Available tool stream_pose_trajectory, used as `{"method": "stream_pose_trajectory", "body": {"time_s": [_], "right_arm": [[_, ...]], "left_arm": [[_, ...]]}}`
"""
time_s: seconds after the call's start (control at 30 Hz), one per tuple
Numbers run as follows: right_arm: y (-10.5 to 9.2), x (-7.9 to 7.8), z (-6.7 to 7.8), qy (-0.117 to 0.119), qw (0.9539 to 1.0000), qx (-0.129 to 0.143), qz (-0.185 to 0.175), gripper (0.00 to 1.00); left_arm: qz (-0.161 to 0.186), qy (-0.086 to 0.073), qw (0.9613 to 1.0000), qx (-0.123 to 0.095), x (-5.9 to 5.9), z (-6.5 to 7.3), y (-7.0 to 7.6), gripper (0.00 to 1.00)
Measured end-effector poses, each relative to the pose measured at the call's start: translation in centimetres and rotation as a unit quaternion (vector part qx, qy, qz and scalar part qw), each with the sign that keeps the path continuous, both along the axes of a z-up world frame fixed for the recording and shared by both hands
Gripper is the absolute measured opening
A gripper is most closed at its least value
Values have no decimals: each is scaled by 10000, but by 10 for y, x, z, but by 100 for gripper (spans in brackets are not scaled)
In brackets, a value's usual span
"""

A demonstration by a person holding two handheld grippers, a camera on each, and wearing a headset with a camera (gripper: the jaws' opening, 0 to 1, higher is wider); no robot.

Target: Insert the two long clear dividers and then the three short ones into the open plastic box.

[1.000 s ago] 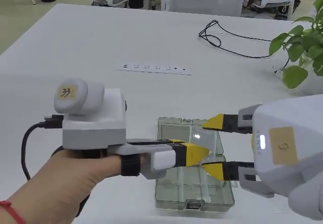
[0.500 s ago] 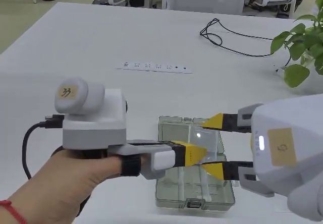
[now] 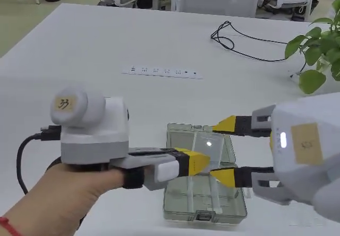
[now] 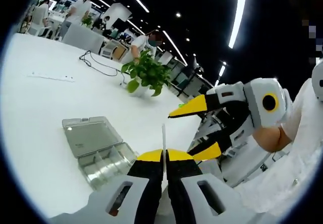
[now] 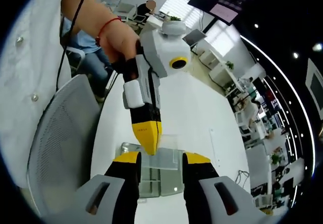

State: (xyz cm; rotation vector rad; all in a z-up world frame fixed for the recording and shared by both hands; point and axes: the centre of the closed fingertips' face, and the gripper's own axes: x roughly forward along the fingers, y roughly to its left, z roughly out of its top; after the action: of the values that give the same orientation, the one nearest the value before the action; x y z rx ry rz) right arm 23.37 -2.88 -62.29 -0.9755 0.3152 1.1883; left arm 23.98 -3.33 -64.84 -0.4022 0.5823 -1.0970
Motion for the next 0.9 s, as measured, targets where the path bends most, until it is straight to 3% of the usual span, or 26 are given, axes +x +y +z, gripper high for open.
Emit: {"method": "stream_pose_trajectory", "body": {"time_s": [0.03, 0.1, 0.17, 0.3, 0.43, 0.53, 0.6, 0.67, 0.8, 0.9], "right_arm": [[0, 0, 2, 110, 9999, 87, 6, 33], [0, 0, 8, 402, 9989, 250, 51, 31], [2, -2, 14, 731, 9963, 429, 129, 29], [6, -12, 19, 1287, 9892, 512, 488, 22], [6, -18, 18, 1739, 9809, 398, 775, 18], [8, -21, 19, 2048, 9737, 359, 933, 17], [12, -29, 20, 2318, 9657, 374, 1110, 15], [15, -32, 19, 2473, 9607, 317, 1218, 14], [18, -35, 12, 2603, 9559, 117, 1355, 11], [18, -41, 8, 2759, 9493, 3, 1506, 9]], "left_arm": [[-123, -286, 9995, 90, -2, 1, 0, 0], [-299, -603, 9975, 230, -7, 1, 0, 0], [-519, -986, 9930, 394, -13, 1, 1, 0], [-814, -1460, 9845, 530, -21, 1, 4, 0], [-997, -1736, 9787, 449, -29, 6, 6, 0], [-1201, -2108, 9693, 395, -37, 12, 6, 0], [-1224, -2096, 9693, 397, -40, 13, 7, 0], [-1284, -2217, 9657, 424, -43, 14, 7, 0], [-1308, -2332, 9628, 399, -47, 17, 7, 0], [-1289, -2375, 9622, 348, -47, 19, 8, 0]]}}
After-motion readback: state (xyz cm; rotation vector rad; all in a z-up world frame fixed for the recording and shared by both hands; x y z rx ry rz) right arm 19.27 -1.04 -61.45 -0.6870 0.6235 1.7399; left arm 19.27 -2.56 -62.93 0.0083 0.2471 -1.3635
